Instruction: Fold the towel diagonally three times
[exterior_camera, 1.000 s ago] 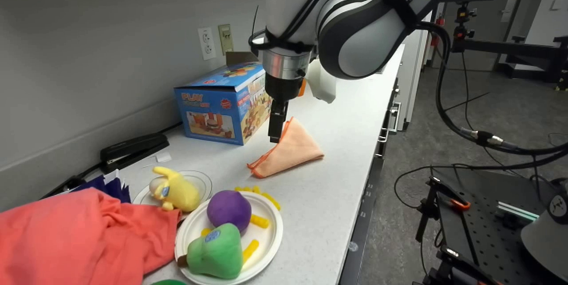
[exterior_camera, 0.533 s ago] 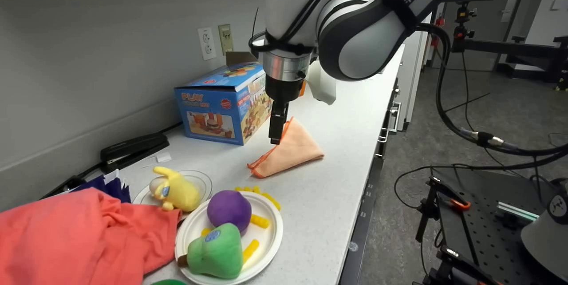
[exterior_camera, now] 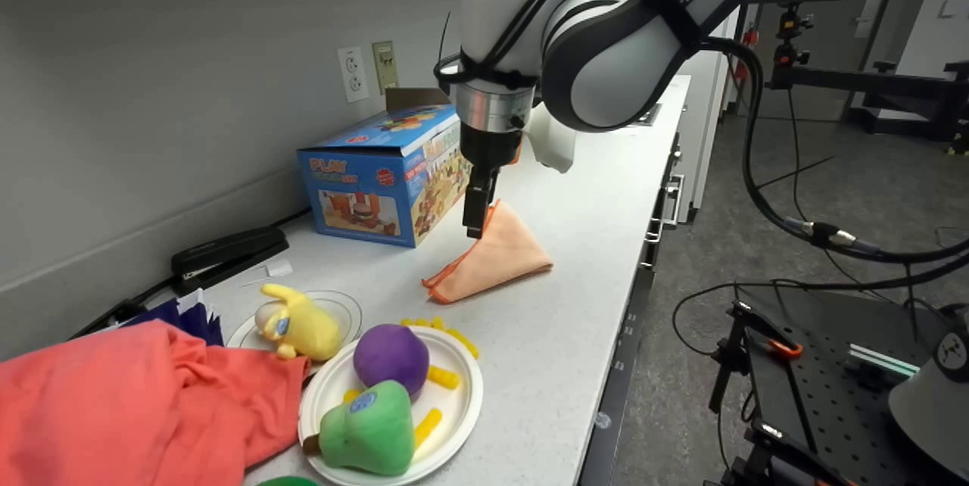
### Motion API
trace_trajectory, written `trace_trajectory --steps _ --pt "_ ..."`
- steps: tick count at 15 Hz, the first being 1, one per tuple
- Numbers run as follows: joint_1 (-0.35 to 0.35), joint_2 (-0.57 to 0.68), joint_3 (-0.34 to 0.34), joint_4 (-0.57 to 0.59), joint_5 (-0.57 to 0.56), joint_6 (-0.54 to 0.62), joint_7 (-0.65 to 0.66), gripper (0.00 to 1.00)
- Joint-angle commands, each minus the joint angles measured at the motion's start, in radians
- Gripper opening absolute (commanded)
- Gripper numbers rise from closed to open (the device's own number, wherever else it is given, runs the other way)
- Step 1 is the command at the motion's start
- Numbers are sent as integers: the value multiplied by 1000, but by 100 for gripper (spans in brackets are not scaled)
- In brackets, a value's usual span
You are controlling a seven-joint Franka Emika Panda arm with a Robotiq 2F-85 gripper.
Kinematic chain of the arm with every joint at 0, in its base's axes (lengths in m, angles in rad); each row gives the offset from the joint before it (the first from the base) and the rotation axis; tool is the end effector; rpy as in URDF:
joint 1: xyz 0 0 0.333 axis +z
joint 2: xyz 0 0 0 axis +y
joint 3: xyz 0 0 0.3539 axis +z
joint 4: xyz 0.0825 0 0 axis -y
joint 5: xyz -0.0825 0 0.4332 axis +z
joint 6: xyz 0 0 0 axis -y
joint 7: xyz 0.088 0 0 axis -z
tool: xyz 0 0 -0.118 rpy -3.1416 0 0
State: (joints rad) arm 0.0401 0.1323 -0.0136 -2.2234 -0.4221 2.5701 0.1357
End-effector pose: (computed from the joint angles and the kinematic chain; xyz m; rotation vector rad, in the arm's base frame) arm 0.6034 0.0202 0.3279 2.8566 0.3206 0.3350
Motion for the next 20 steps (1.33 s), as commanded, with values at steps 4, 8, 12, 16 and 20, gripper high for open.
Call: trace_trajectory --steps 4,8,12,16,20 --pt "-39 43 -62 34 35 7 20 100" --pt "-51 87 -97 62 50 14 85 100" --pt "-42 135 -131 105 61 17 231 100" --pt "-29 177 -156 143 64 2 349 100" --pt "-29 162 -158 118 55 3 331 100"
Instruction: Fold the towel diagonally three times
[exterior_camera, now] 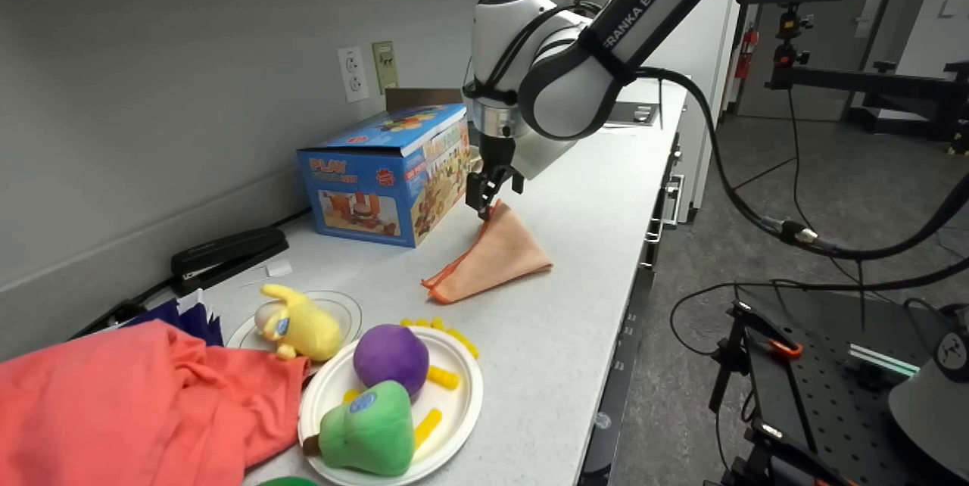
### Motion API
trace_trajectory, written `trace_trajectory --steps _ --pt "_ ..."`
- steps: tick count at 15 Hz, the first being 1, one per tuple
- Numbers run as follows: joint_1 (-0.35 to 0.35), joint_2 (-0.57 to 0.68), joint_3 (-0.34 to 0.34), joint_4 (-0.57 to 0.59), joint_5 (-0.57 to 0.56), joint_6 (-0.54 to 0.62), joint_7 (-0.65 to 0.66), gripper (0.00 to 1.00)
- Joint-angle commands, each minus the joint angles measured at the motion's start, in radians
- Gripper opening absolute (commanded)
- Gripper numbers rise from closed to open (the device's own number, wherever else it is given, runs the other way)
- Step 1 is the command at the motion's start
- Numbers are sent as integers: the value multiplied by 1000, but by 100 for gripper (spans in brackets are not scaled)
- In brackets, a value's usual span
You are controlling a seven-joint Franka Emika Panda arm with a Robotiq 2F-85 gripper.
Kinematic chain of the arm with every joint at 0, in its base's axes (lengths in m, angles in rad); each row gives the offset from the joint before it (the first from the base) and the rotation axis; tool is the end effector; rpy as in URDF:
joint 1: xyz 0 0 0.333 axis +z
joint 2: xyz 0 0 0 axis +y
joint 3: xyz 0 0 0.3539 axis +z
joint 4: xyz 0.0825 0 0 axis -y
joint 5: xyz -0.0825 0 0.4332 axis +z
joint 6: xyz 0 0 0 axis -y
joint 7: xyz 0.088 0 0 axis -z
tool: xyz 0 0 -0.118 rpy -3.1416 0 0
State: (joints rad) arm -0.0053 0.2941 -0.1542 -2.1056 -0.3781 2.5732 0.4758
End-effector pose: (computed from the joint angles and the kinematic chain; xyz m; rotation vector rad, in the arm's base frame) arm 0.6345 -0.0960 0.2846 2.8450 -0.4623 0.3043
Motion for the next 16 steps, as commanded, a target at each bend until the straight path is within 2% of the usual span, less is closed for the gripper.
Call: trace_trajectory --steps 1,9,16 --pt "17 2 -18 3 11 0 -6 100" --pt "-18 50 1 28 117 -13 -124 100" --pt "-8 86 -42 60 92 -2 -103 100"
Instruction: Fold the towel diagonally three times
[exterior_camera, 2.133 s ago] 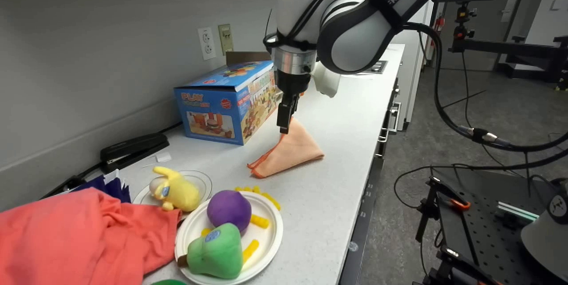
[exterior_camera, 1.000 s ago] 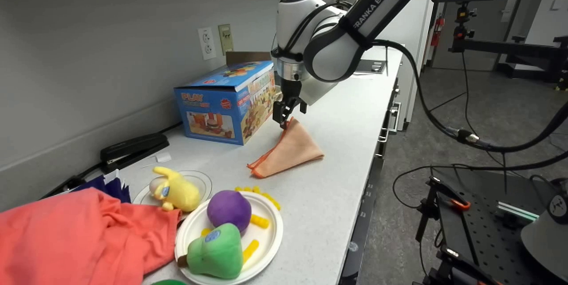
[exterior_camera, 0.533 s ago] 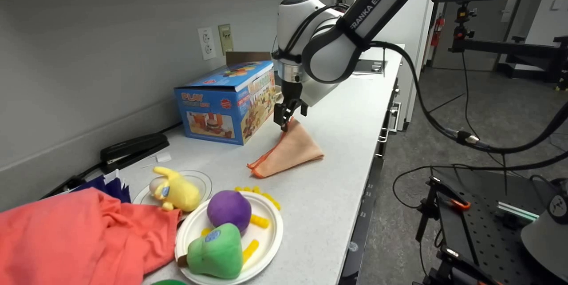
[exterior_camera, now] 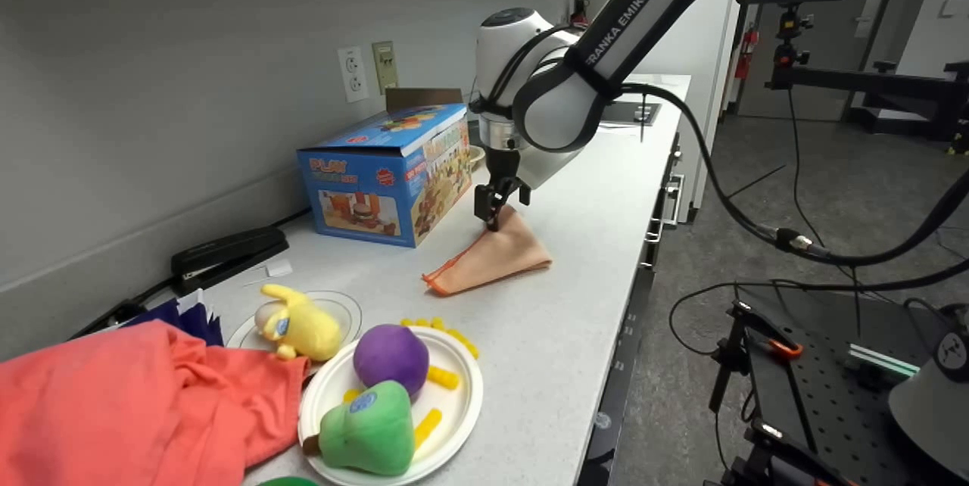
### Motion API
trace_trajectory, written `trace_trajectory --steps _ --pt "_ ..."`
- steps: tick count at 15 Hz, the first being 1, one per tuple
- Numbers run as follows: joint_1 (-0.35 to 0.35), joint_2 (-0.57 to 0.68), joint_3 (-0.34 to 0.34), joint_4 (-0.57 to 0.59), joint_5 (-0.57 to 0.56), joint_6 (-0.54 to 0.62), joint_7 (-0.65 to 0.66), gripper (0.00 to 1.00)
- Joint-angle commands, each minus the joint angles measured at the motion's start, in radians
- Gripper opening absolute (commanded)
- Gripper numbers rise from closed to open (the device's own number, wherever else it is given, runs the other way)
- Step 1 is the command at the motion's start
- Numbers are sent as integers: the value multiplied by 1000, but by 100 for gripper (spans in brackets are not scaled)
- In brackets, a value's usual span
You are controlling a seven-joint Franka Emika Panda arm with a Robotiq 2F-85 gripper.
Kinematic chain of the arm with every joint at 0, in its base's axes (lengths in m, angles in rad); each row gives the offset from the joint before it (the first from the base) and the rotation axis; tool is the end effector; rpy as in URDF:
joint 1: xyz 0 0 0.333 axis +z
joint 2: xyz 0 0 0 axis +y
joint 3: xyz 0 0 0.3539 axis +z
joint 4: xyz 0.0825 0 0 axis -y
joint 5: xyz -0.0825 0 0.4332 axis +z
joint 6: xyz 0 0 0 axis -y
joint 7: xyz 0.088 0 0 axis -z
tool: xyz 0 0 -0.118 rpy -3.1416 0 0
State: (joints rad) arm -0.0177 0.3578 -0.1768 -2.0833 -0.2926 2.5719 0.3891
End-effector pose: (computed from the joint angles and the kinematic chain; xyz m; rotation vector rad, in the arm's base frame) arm 0.6351 -0.1197 0.2551 2.8728 -0.4807 0.2211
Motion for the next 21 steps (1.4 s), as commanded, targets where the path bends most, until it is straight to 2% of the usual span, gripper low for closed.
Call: trace_trajectory --steps 1,2,4,5,6,8,18,19,21 --pt "2 21 -22 40 10 0 -19 99" --pt "-2 18 -19 40 19 -2 -29 84" --pt "-5 11 -18 37 24 -1 -39 77" --pt "-8 9 -13 36 33 -2 -49 82" --pt "-11 7 -11 35 38 0 -54 92" --pt "-16 5 -9 35 50 1 -70 100" --pt "-41 15 -23 39 65 6 -92 100" --pt "-45 18 -21 39 68 10 -96 81" --pt "-44 18 -20 35 62 17 -103 65"
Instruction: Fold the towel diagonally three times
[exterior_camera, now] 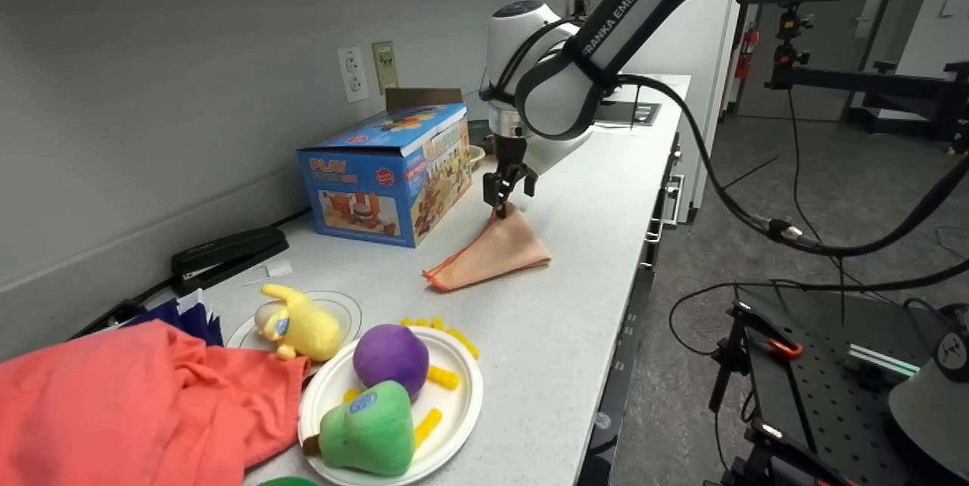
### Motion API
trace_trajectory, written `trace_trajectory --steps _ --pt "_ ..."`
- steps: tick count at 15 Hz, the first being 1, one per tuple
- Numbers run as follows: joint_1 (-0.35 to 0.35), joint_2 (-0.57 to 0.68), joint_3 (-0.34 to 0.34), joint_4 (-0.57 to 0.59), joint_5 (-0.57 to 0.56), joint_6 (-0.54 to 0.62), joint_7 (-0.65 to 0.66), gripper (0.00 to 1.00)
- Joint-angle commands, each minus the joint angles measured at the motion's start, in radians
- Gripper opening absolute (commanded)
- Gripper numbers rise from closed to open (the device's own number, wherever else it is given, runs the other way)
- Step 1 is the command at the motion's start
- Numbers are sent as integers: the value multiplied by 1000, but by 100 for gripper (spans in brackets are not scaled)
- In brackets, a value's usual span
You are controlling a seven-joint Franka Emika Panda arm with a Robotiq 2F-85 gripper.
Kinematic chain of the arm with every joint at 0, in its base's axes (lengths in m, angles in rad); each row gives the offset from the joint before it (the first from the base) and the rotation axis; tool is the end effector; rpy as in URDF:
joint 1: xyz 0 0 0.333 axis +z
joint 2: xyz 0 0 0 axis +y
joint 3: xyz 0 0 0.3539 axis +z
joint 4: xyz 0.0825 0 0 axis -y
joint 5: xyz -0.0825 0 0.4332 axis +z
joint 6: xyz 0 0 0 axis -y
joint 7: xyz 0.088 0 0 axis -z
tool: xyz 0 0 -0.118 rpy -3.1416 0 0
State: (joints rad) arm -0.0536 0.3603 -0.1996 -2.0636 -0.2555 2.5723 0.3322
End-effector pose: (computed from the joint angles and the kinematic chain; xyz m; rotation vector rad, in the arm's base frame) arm 0.6343 -0.1580 0.2634 2.8688 -0.5250 0.2301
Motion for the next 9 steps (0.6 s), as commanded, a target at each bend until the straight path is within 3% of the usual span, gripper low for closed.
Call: trace_trajectory --steps 1,8,9 --pt "-9 17 4 17 26 16 -50 56" --pt "-17 16 19 21 66 9 -85 2" --pt "-15 11 15 18 64 5 -84 0"
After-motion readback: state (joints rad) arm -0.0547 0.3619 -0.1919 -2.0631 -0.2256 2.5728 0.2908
